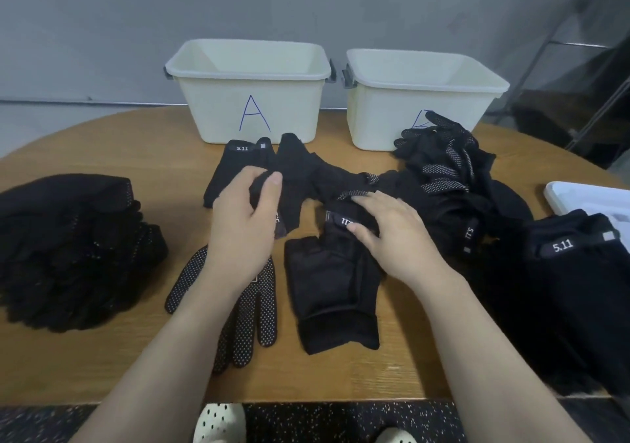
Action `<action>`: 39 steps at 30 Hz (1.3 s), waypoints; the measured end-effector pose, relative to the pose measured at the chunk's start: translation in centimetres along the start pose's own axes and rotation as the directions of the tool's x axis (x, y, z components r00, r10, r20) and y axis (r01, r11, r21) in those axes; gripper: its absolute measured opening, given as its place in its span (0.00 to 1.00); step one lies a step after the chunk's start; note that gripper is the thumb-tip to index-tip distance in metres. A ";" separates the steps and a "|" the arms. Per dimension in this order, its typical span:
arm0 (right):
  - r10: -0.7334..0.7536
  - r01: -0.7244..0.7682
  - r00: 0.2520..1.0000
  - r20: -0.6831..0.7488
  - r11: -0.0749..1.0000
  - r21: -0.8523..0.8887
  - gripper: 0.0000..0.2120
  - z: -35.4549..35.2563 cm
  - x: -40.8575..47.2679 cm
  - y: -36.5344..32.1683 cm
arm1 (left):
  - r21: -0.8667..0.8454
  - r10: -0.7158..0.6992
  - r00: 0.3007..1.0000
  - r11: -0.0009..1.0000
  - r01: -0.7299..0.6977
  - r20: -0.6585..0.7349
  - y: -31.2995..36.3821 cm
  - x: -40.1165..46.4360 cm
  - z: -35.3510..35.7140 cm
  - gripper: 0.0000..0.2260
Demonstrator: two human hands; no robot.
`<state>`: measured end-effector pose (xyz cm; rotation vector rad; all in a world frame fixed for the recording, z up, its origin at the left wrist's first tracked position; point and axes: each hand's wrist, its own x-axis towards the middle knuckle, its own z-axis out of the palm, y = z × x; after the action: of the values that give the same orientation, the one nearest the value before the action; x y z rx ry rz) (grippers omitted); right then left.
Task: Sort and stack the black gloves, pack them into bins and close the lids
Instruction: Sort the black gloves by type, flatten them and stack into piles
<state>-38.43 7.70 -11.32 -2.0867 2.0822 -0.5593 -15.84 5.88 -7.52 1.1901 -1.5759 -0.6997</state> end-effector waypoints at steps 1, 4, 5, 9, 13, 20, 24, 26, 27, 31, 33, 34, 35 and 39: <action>0.015 -0.015 1.000 -0.025 1.000 -0.001 0.25 0.1 0.2 -0.1 | -0.074 -0.030 1.000 0.997 0.029 -0.005 0.1 0.0 -0.4 0.09; 0.049 -0.050 0.993 -0.104 0.999 0.001 0.23 0.5 0.8 -0.5 | -0.310 -0.127 0.991 0.941 0.134 0.043 0.3 -0.2 -1.3 0.11; 0.054 -0.054 0.992 -0.115 0.999 0.006 0.22 0.5 0.9 -0.6 | -0.381 -0.149 0.987 0.910 0.164 0.068 0.3 -0.3 -1.5 0.11; 0.013 0.002 0.980 -0.199 0.997 0.073 0.19 -0.8 0.3 -1.6 | -0.516 -0.177 0.977 0.830 0.214 0.121 0.1 -1.2 -2.7 0.12; -0.048 0.104 0.947 -0.319 0.981 0.162 0.13 -2.0 -1.6 -3.5 | -0.621 -0.203 0.971 0.747 0.237 0.125 0.6 -2.5 -4.5 0.13; 0.042 -0.042 0.999 0.019 0.663 0.747 0.09 -1.9 -6.0 -7.9 | -0.752 -0.194 0.935 0.556 0.354 0.296 0.4 -5.7 -6.6 0.18; 0.047 -0.120 0.992 0.113 0.551 0.826 0.24 -0.9 -7.2 -8.8 | -0.716 -0.202 0.902 0.553 0.426 0.381 0.6 -7.0 -6.7 0.15; 0.077 -0.190 0.982 0.174 0.348 0.918 0.28 -0.3 -7.4 -9.3 | -0.719 -0.222 0.892 0.531 0.449 0.394 0.5 -7.2 -6.7 0.15; 0.068 -0.196 0.980 0.185 0.260 0.945 0.27 -0.2 -7.5 -9.5 | -0.721 -0.226 0.888 0.521 0.457 0.400 0.5 -7.3 -6.6 0.15; 0.026 -0.187 0.982 0.185 0.204 0.961 0.16 -0.7 -7.7 -9.9 | -0.678 -0.241 0.882 0.568 0.467 0.405 0.4 -7.6 -6.2 0.14; 0.023 -0.204 0.979 0.203 0.189 0.961 0.13 -0.9 -7.7 -9.5 | -0.634 -0.252 0.874 0.609 0.476 0.414 0.3 -7.4 -6.3 0.20; 0.029 -0.211 0.977 0.210 0.182 0.960 0.11 -1.0 -7.7 -9.3 | -0.613 -0.258 0.865 0.620 0.490 0.431 0.2 -7.3 -6.5 0.22; 0.036 -0.220 0.975 0.217 0.179 0.959 0.10 -1.2 -7.6 -9.2 | -0.595 -0.269 0.850 0.620 0.512 0.452 0.3 -7.2 -6.7 0.22; 0.020 -0.245 0.969 0.246 0.207 0.947 0.08 -1.6 -7.6 -8.6 | -0.541 -0.299 0.786 0.591 0.598 0.542 0.7 -6.9 -7.2 0.19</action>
<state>-30.78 15.75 -8.05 -1.0547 1.1083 -1.1924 -9.19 13.38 -7.05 0.8860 -1.0874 -1.8157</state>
